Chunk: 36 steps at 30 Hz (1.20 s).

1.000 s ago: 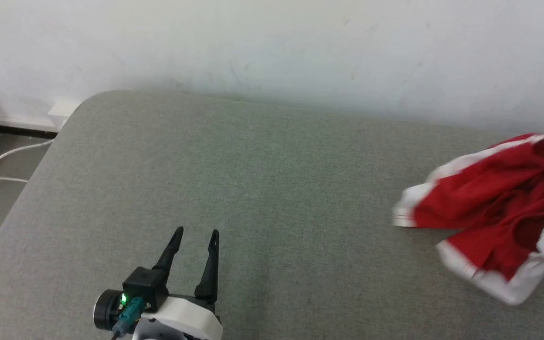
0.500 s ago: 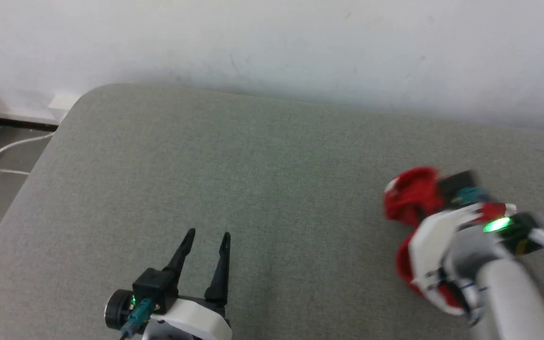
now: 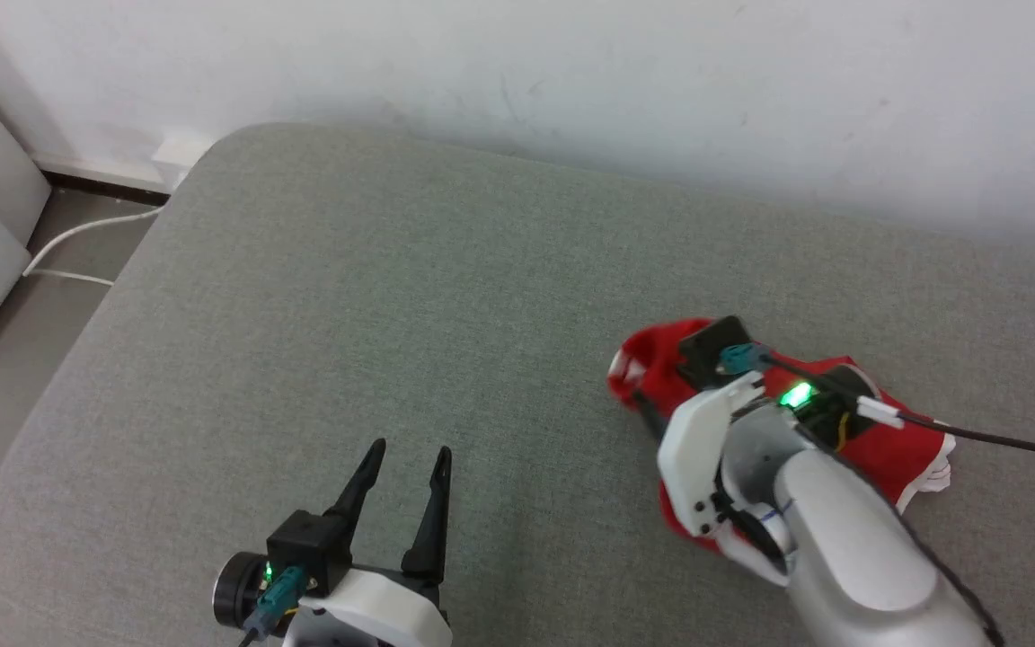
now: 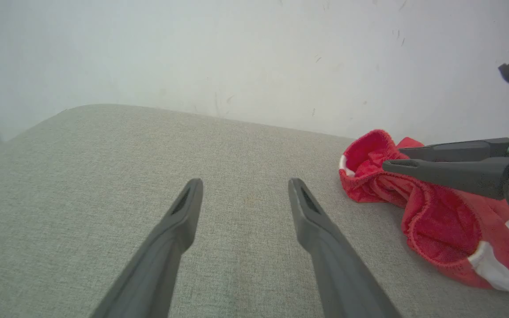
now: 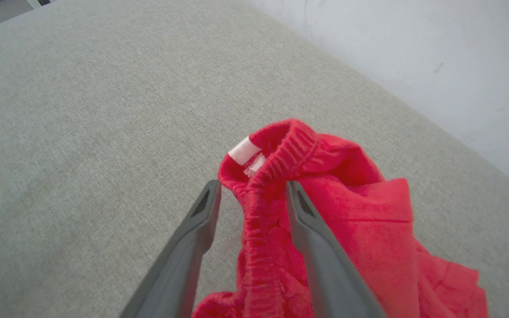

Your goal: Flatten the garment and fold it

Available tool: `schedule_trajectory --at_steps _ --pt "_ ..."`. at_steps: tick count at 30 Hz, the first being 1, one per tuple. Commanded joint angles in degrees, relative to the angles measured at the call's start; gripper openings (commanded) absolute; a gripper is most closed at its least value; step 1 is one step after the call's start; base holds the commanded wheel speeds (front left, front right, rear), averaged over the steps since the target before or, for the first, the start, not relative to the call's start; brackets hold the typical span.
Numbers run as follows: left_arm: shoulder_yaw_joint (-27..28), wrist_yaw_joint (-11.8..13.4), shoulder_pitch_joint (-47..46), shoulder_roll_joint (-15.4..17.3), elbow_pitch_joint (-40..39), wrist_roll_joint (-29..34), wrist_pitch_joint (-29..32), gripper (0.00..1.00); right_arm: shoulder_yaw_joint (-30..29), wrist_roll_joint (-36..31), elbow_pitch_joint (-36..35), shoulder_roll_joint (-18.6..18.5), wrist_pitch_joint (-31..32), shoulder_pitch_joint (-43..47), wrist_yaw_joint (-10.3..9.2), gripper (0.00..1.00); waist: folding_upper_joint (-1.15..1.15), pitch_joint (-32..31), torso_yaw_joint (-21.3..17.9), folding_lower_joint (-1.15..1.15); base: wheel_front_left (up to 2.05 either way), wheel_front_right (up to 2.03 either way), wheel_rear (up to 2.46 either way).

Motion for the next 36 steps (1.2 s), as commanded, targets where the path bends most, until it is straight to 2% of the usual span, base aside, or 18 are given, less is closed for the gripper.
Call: schedule_trajectory --at_steps 1,6,12,15,16,17,18,21,26,29,31,36 --pt "0.2 -0.2 -0.3 -0.3 0.2 0.5 -0.3 1.00 1.8 1.3 1.7 0.5 -1.3 -1.4 -0.06 1.00 -0.01 -0.9 0.0 -0.01 0.00 0.00 0.00" --pt "1.0 -0.1 0.3 -0.4 -0.3 0.7 -0.3 1.00 5.5 3.9 4.3 0.3 -3.3 -3.2 -0.06 1.00 -0.01 -3.0 -1.7 -0.01 0.00 0.00 0.00" --pt "2.0 -0.2 1.3 -0.4 -1.5 0.5 -0.3 1.00 4.9 7.6 1.1 -4.9 -5.4 -3.4 -0.06 1.00 -0.01 -5.6 -4.9 -0.01 0.00 0.00 0.00" --pt "2.3 -0.3 1.7 -0.5 -2.2 0.5 -0.3 1.00 2.7 9.0 -2.5 -8.7 -6.1 -2.2 -0.06 1.00 -0.01 -6.6 -6.6 -0.01 0.00 0.00 0.00" --pt "2.3 -0.3 1.7 -0.5 -2.2 0.5 -0.3 1.00 2.7 9.0 -2.5 -8.7 -6.1 -2.2 -0.06 1.00 -0.01 -6.6 -6.6 -0.01 0.00 0.00 0.00" --pt "2.6 -0.3 1.8 -0.5 -2.9 0.2 -0.3 1.00 -0.5 9.1 -5.2 -11.1 -7.0 -0.7 -0.06 1.00 -0.01 -7.0 -7.7 -0.01 0.00 0.00 0.00" --pt "2.8 -0.3 1.8 -0.6 -3.3 0.0 -0.3 1.00 -2.9 9.0 -6.7 -11.8 -7.9 0.2 -0.06 1.00 -0.01 -7.0 -8.2 -0.01 0.00 0.00 0.00" --pt "3.0 -0.3 1.8 -0.6 -4.1 -0.4 -0.3 1.00 -7.8 8.3 -9.8 -12.3 -9.9 2.7 -0.06 1.00 -0.01 -6.9 -9.3 -0.01 0.00 0.00 0.00" --pt "2.9 -0.5 1.6 -0.8 -5.1 -1.1 -0.3 1.00 -17.9 5.9 -17.2 -10.1 -16.3 11.9 -0.06 1.00 -0.01 -5.9 -11.6 -0.01 0.00 0.00 0.00" --pt "2.4 -0.7 1.7 -0.8 -5.0 -1.4 -0.3 1.00 -22.4 4.8 -21.1 -6.5 -20.3 17.8 -0.06 1.00 -0.01 -5.0 -13.0 -0.01 0.00 0.00 0.00" --pt "2.1 -1.0 1.8 -0.8 -4.6 -1.7 -0.3 1.00 -24.3 4.0 -23.5 -4.0 -22.7 21.2 -0.06 1.00 -0.01 -4.4 -13.8 -0.01 0.00 0.00 0.00" --pt "-0.6 -2.7 1.3 -0.5 -2.2 -1.3 -0.1 1.00 -27.3 3.0 -28.1 -0.5 -26.2 26.9 -0.06 1.00 -0.01 -2.8 -15.7 -0.01 0.00 0.00 0.00"
